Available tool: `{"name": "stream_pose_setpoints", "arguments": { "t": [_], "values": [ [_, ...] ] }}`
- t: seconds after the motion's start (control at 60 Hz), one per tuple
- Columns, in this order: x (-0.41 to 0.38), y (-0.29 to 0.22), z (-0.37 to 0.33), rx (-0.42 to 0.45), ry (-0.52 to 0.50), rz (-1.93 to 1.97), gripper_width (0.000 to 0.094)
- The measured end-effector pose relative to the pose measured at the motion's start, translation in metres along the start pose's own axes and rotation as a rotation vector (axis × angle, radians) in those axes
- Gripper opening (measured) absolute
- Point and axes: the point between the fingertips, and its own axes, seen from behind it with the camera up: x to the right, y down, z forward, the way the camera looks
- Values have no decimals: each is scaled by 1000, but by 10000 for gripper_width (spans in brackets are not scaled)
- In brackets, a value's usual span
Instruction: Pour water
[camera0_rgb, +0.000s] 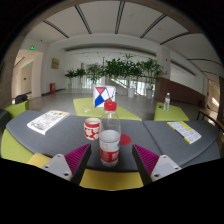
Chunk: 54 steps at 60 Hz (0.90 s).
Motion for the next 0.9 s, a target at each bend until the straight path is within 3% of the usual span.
{"name": "stream_pose_setpoints", "arguments": {
  "t": [0.15, 0.25, 0.317, 0.517, 0.717, 0.9],
  "values": [
    [-3, 7, 68, -22, 20, -24, 787],
    [-5, 14, 99, -56, 15, -12, 677],
    [-7, 13, 106, -54, 1, 8, 539],
    [-5, 9, 111, -50, 15, 33, 364],
    [27, -12, 108, -42, 88, 12, 357],
    [108, -98, 123, 55, 324, -286, 357]
  ]
}}
